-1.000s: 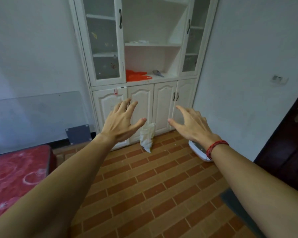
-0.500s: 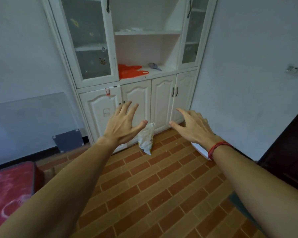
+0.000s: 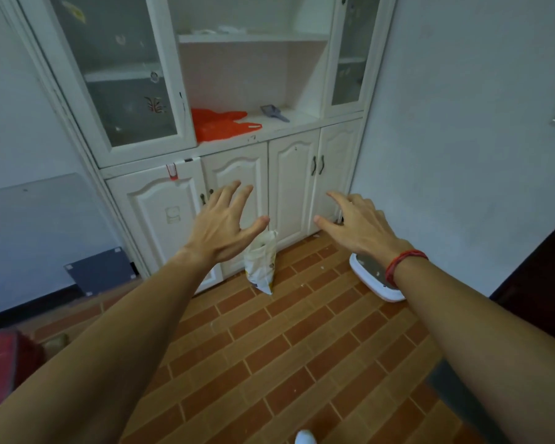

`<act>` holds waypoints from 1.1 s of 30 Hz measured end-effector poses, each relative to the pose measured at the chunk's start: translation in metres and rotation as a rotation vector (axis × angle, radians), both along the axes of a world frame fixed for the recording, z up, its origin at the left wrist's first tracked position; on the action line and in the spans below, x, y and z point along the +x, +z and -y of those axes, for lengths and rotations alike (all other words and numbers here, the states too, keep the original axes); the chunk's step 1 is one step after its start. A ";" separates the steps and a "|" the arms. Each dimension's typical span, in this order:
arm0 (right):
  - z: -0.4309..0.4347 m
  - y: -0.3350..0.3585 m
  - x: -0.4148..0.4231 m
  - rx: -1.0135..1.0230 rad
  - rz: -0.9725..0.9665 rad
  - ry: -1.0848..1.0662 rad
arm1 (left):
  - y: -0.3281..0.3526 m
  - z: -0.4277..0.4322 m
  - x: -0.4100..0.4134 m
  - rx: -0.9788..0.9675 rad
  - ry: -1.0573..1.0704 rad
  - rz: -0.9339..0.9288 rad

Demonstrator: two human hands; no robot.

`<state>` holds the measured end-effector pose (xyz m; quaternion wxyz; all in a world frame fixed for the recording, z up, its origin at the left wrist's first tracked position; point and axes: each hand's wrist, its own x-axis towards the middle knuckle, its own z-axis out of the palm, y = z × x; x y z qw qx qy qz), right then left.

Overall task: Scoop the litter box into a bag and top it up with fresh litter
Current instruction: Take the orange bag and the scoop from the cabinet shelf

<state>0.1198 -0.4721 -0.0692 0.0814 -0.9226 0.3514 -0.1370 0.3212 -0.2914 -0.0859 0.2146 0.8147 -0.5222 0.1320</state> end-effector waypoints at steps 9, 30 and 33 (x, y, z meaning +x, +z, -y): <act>0.143 -0.005 0.070 0.017 -0.040 0.044 | -0.003 0.131 0.063 0.037 0.064 -0.020; 0.349 -0.046 0.300 0.059 -0.064 0.097 | -0.041 0.327 0.286 0.065 0.124 -0.070; 0.374 -0.045 0.337 0.072 -0.071 0.082 | -0.045 0.353 0.326 0.073 0.102 -0.089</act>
